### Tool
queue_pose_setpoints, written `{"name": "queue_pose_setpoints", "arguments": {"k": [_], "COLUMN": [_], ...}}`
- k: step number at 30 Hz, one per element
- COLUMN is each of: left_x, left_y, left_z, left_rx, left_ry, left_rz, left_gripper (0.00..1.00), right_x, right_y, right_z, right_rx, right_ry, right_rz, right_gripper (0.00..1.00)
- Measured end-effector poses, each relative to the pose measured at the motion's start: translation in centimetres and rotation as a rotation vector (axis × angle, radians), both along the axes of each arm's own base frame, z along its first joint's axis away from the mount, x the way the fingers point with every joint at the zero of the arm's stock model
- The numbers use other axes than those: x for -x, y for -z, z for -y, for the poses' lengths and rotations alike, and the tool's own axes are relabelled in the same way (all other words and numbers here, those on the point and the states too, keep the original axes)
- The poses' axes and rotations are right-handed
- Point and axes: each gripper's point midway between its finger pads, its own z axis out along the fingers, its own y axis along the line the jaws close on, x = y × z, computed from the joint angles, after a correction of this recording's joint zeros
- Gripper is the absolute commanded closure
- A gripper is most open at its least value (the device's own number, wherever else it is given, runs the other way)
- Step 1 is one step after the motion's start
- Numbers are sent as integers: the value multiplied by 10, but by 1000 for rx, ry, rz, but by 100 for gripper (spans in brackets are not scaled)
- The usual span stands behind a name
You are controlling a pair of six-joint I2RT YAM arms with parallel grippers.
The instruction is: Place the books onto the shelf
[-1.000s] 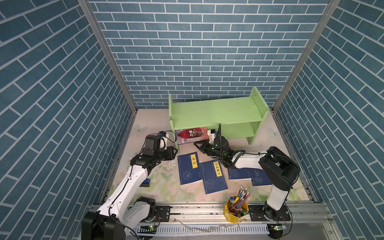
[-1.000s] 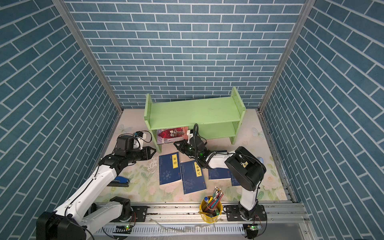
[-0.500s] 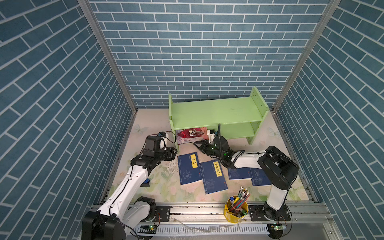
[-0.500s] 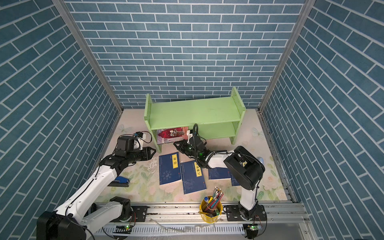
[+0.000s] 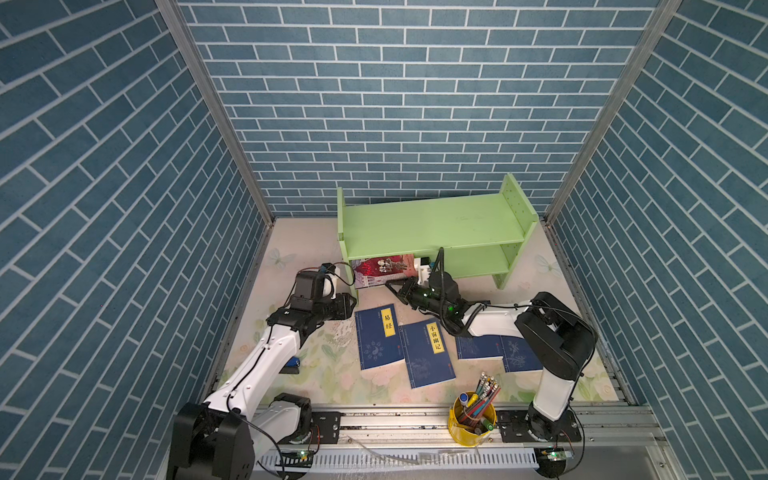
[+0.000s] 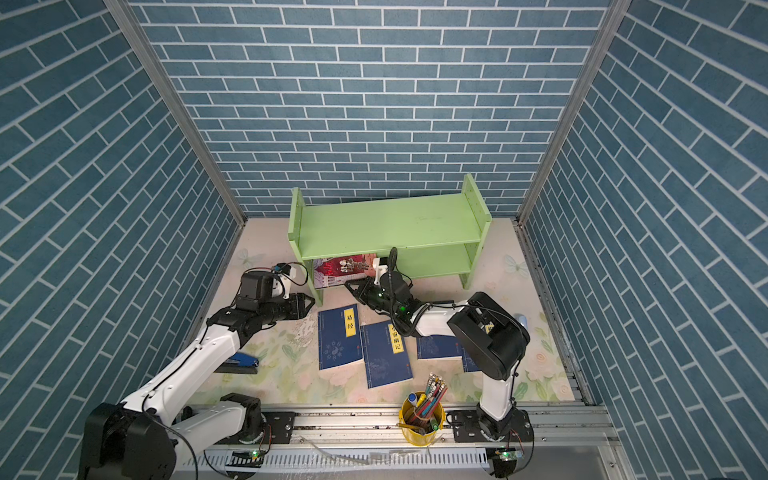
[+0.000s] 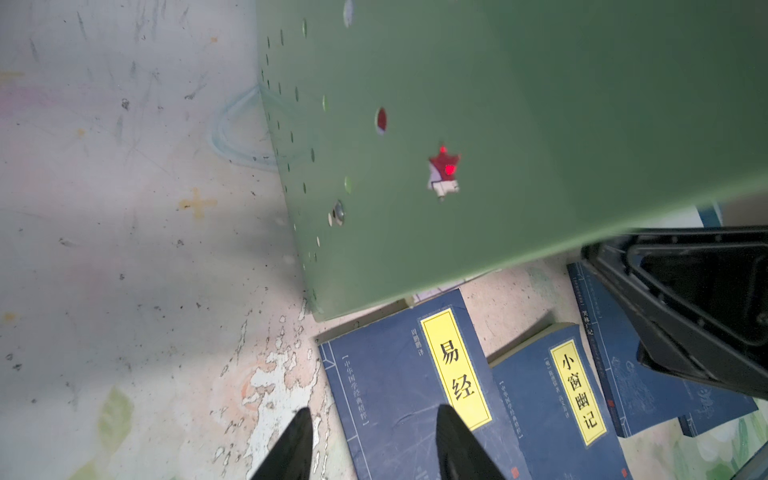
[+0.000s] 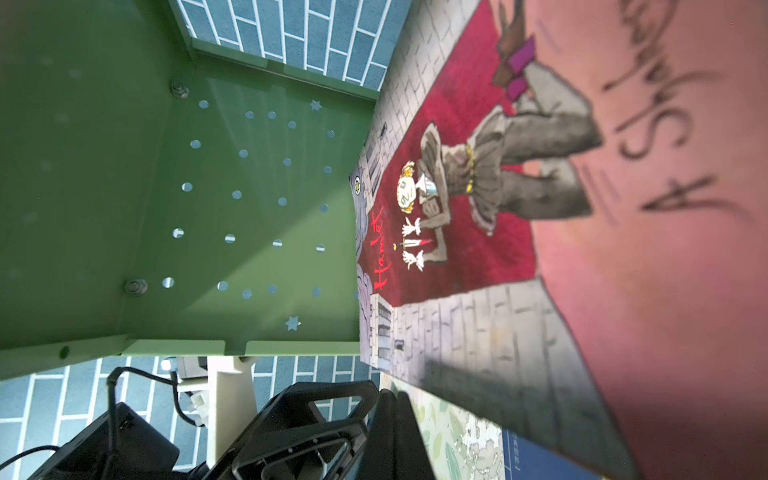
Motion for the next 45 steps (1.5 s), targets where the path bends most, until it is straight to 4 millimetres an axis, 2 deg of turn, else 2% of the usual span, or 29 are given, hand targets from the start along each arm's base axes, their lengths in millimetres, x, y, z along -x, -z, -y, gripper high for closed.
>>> {"name": "queue_pose_setpoints", "arguments": {"k": [4,14,23,28,34,42,45], "left_x": [-4,-15,-17,-17,-18,-18,-18], "left_y": [-3,-9,-10,-10,-10,-10,-10], "left_z": [-1,-2,-4,-6,-7,-9,-9], "left_rx": [-2,-7,-10,-12,-7,-1,1], "left_ry": [-8,-25,-31,-40,-54,-65,-67], "left_rz": [23,69,76,76,71,68,67], "left_gripper": [50,49,49,50,50,50,50], "right_x": [2,14,15,15,17,13,13], "right_y": [1,19,6,8,16,4,5], "right_z": [-2,-15,-36,-45,-48,-56,-57], "right_rx": [-1,13,-23,-25,-16,-39,-39], "right_ry": [-6,-37,-62,-73,-79,-83,-86], "right_rz": [-1,-40,-14,-16,-29,-11,-12], "right_gripper": [97,98,98,98,98,98,98]}}
